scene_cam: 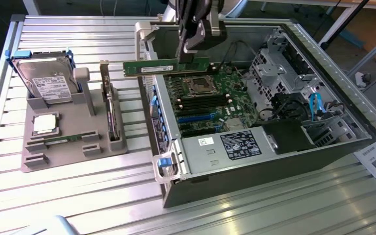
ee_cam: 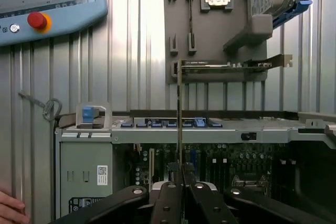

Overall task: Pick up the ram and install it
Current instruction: 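Pick up the ram and move it above insertion slot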

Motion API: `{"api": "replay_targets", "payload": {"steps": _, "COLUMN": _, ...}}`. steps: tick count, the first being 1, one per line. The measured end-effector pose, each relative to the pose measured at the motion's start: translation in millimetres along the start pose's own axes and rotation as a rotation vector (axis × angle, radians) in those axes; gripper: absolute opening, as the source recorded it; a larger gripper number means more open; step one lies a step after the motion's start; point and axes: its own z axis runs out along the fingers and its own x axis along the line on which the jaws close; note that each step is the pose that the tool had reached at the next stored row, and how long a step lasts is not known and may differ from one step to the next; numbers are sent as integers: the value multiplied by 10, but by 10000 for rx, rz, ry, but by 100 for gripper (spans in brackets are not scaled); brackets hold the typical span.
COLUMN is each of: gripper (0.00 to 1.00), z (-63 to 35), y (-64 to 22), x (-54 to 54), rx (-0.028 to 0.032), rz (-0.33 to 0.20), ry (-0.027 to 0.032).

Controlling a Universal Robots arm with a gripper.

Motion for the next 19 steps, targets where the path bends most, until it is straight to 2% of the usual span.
{"api": "replay_targets", "payload": {"steps": 3, "gripper": 12, "z": -3, "y": -129, "x": 2, "rx": -1, "rz": 0, "ry": 0}}
{"api": "replay_targets", "payload": {"steps": 9, "gripper": 12, "z": -9, "y": -443, "x": 7, "rx": -4, "rz": 0, "ry": -1}}
{"api": "replay_targets", "payload": {"steps": 19, "gripper": 12, "z": -18, "y": -841, "x": 12, "rx": -8, "rz": 0, "ry": -1}}
